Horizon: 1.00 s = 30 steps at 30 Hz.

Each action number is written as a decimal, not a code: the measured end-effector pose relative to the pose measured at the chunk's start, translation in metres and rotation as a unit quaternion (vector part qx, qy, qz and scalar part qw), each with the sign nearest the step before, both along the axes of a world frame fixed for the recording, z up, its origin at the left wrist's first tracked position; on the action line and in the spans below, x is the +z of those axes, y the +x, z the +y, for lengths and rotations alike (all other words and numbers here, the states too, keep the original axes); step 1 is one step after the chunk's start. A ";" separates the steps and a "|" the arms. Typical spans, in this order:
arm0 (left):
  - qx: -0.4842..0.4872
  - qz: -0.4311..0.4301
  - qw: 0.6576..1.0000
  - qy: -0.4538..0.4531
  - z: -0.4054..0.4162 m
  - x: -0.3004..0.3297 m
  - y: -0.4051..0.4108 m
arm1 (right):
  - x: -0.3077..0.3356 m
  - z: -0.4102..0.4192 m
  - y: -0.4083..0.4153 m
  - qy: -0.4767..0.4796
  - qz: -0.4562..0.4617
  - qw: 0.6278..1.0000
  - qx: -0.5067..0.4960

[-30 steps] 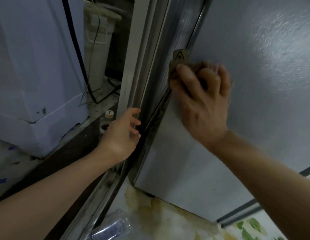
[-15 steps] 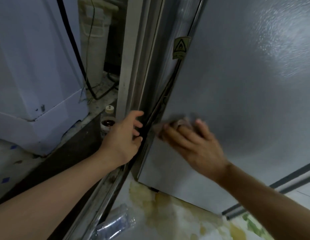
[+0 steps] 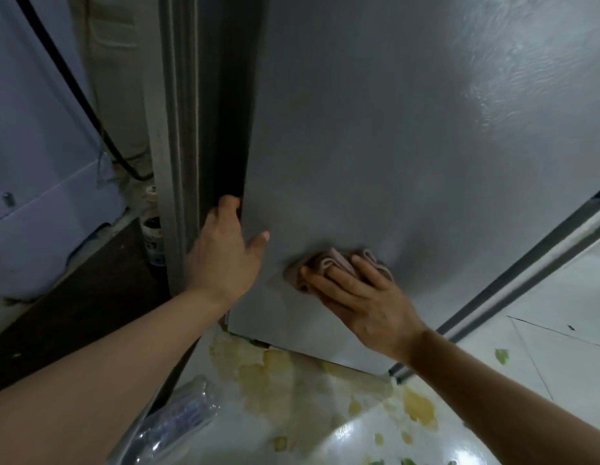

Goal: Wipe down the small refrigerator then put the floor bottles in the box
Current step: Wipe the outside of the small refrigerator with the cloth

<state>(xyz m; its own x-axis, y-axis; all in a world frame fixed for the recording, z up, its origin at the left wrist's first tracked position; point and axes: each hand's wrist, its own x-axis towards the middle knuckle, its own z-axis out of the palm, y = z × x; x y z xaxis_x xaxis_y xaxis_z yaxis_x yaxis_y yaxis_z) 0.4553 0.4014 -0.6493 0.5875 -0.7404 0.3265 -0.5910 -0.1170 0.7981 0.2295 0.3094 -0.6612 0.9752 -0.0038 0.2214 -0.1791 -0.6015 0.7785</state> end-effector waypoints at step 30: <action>0.034 0.015 0.999 0.028 -0.002 -0.017 -0.017 | -0.022 -0.022 -0.137 0.035 -0.078 0.994 -0.073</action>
<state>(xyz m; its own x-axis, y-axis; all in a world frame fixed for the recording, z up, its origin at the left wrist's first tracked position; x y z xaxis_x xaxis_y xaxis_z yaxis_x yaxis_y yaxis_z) 0.4381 0.3992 -0.6663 0.6461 -0.7146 0.2683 -0.5565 -0.2005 0.8063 0.0921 0.2875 -0.6832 0.9172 -0.1625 0.3639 -0.3830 -0.6117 0.6922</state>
